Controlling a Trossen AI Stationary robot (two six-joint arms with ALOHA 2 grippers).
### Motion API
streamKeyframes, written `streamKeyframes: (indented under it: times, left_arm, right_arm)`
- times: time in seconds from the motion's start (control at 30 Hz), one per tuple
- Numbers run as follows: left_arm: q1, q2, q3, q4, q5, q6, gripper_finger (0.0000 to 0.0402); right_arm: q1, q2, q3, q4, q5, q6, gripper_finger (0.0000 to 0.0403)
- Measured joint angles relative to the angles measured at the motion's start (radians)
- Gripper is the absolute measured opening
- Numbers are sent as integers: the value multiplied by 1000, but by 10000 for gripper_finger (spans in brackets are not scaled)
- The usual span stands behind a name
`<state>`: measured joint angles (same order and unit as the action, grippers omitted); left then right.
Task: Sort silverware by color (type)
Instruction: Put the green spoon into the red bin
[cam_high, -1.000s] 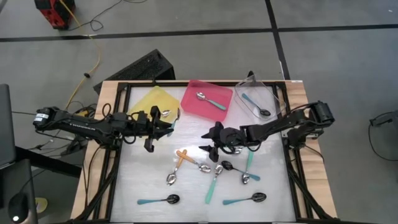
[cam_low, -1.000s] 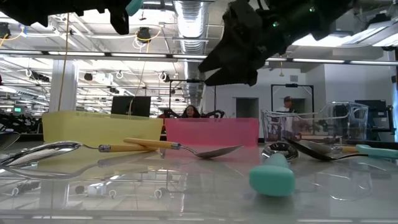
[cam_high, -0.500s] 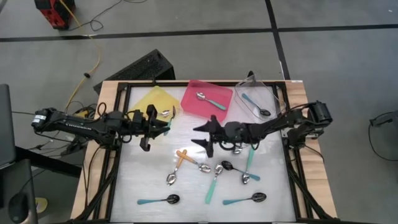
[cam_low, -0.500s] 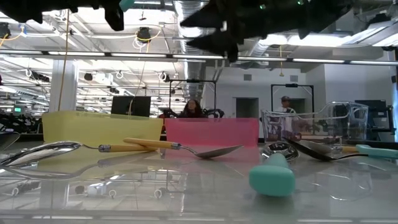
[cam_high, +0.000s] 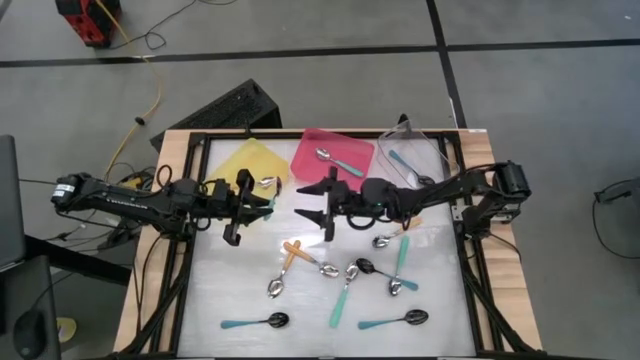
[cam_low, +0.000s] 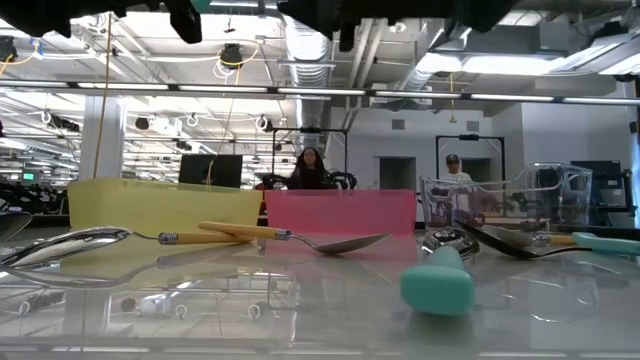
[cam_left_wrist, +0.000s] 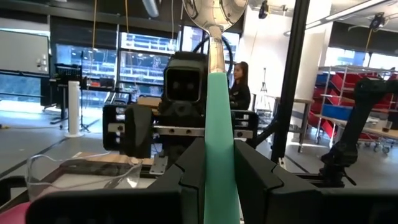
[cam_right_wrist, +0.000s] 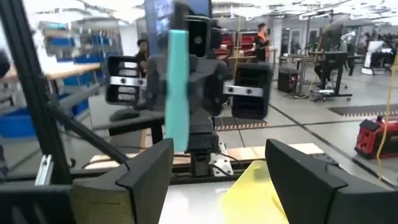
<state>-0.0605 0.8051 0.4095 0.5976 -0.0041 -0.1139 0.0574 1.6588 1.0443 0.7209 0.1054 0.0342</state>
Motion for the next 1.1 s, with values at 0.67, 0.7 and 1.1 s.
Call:
streamKeyframes:
  times: [0.67, 0.7, 1.1]
  left_arm:
    - [0, 83, 1, 102, -2, 42, 41]
    - [1, 91, 1, 98, -3, 43, 41]
    - [6, 199, 1, 187, -28, 34, 41]
  right_arm:
    - [-14, -1, 57, 40, -3, -16, 282]
    - [-14, -1, 57, 39, -3, -16, 282]
    - [-8, -1, 57, 48, -8, -9, 282]
